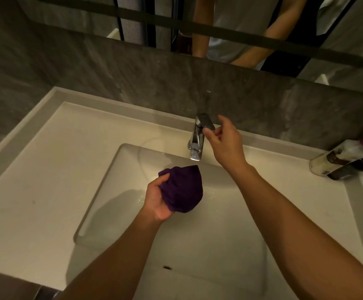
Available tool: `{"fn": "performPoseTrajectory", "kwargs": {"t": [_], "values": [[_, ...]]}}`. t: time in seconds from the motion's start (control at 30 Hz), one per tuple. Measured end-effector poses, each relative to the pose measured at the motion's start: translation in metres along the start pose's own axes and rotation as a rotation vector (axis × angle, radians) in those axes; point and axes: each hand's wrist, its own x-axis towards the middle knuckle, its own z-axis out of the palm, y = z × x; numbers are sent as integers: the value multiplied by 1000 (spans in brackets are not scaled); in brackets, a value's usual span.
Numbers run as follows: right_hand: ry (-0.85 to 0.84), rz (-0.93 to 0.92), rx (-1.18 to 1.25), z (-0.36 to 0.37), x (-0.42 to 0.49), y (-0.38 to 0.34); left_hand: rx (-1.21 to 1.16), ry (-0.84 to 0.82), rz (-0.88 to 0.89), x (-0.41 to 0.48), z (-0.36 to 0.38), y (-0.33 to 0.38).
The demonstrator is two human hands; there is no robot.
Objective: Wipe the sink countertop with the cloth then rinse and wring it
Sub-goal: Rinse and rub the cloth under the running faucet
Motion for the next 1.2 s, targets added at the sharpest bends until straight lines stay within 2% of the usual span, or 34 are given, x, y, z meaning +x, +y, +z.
{"fn": "performPoseTrajectory", "kwargs": {"t": [0.27, 0.47, 0.57, 0.67, 0.7, 0.73, 0.77, 0.83, 0.87, 0.9, 0.93, 1.03, 1.1, 1.2], "values": [[-20, -188, -267, 3, 11, -2, 91, 85, -70, 30, 11, 3], [15, -171, -253, 5, 18, -13, 140, 97, -124, 35, 11, 4], [24, -123, -155, 5, 12, -10, 119, 87, -141, 37, 0, 0], [210, 62, 22, 15, -28, 15, 92, 77, -168, 40, -13, -3], [261, 170, 52, 24, -50, 29, 81, 69, -176, 39, -15, -3], [241, 306, 86, 35, -71, 43, 74, 61, -178, 39, -18, -4], [141, 475, 144, 46, -90, 55, 70, 45, -179, 39, -21, -6], [-172, 809, 400, 67, -115, 71, 102, 27, -195, 39, -26, -9], [-289, 891, 559, 76, -122, 77, 137, 31, -210, 39, -28, -9], [-330, 892, 671, 85, -127, 84, 180, 38, -225, 40, -29, -8], [-311, 846, 677, 93, -129, 88, 228, 53, -237, 42, -30, -7], [-148, 651, 403, 108, -129, 95, 434, 105, -195, 48, -33, 0], [-66, 658, 389, 108, -125, 89, 689, 128, -35, 57, -36, 3], [2, 818, 605, 109, -121, 83, 1108, 185, 243, 64, -33, 1]]}}
